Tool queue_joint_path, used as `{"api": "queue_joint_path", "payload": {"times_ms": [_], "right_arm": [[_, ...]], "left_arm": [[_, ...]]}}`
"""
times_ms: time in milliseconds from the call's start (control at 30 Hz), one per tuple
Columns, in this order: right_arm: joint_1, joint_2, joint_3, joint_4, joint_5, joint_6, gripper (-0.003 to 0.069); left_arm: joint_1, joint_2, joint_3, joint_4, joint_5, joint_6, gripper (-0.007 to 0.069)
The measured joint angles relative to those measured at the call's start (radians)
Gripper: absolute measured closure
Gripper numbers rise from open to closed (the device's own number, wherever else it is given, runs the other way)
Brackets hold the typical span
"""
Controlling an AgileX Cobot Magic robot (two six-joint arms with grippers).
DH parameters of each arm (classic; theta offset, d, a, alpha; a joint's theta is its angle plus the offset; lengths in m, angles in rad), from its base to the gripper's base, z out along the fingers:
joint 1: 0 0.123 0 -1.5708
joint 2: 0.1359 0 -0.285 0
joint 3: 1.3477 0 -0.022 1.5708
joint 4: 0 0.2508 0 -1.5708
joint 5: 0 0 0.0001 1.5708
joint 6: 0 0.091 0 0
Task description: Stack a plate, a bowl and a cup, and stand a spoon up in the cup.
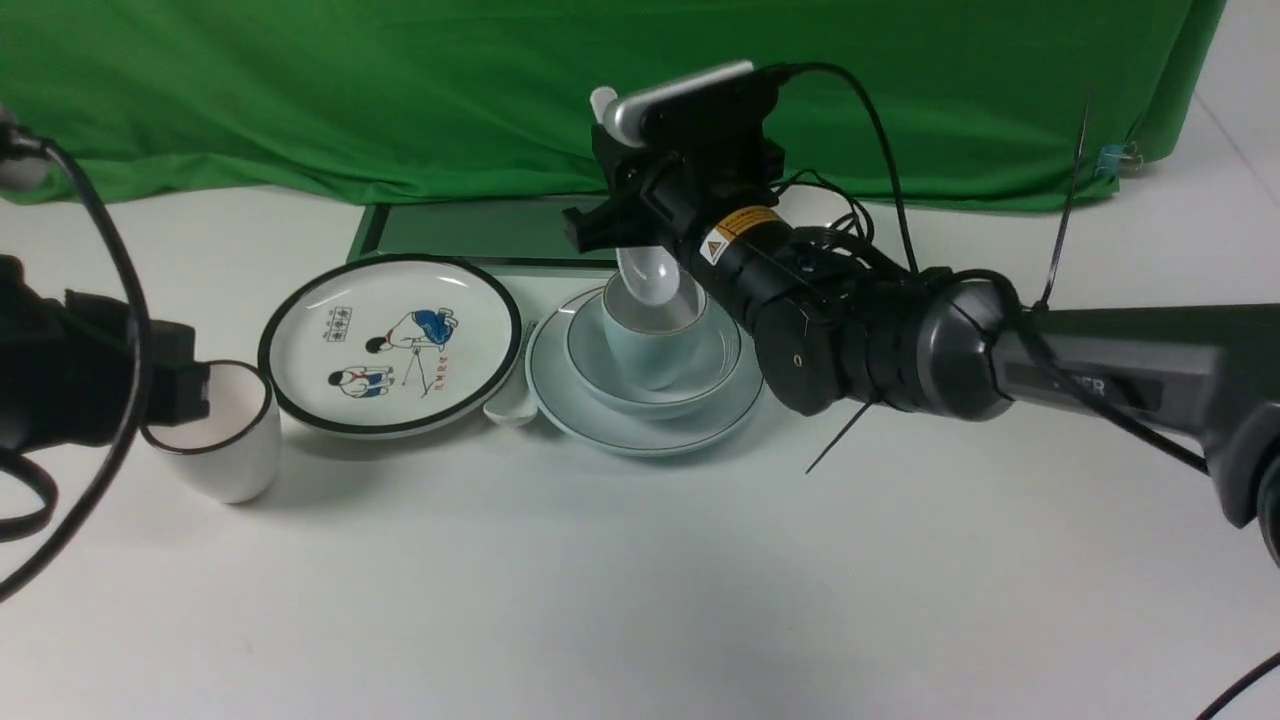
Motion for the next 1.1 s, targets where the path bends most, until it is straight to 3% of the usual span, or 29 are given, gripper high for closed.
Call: {"api": "queue_joint_path", "payload": {"times_ms": [67, 167, 233, 400, 433, 533, 600, 700, 900, 1100], "right_arm": [[0.001, 0.001, 0.000, 0.001, 0.027, -0.041, 0.0287], [0.002, -0.030, 0.000, 0.006, 0.111, -0.135, 0.0295], [0.002, -0.066, 0.001, 0.009, 0.195, -0.200, 0.0337], [0.000, -0.404, 0.000, 0.012, 0.661, -0.370, 0.0593], [0.000, -0.418, 0.000, 0.012, 0.678, -0.372, 0.0593], [-0.012, -0.634, -0.005, 0.006, 0.950, -0.382, 0.0648], [-0.033, -0.774, 0.005, -0.023, 1.089, -0.322, 0.0649], [-0.048, -0.918, 0.078, -0.074, 1.170, -0.239, 0.0649], [-0.052, -1.204, 0.417, -0.102, 1.113, -0.160, 0.0649], [-0.052, -1.503, 0.948, -0.098, 0.766, -0.143, 0.0648]], "left_arm": [[0.000, -0.001, 0.000, 0.000, 0.000, 0.012, 0.0510], [0.000, -0.016, 0.000, -0.002, 0.013, 0.030, 0.0510], [0.000, -0.041, 0.000, -0.002, 0.022, 0.045, 0.0510], [0.000, -0.242, 0.001, 0.005, 0.007, 0.127, 0.0602], [0.000, -0.242, 0.001, 0.006, 0.004, 0.129, 0.0607], [0.000, -0.377, 0.046, 0.041, -0.085, 0.163, 0.0657], [0.000, -0.443, 0.107, 0.099, -0.152, 0.171, 0.0664], [0.000, -0.503, 0.169, 0.155, -0.193, 0.173, 0.0664], [0.000, -0.543, 0.252, 0.172, -0.211, 0.177, 0.0662], [0.000, -0.543, 0.319, 0.175, -0.213, 0.180, 0.0662]]}}
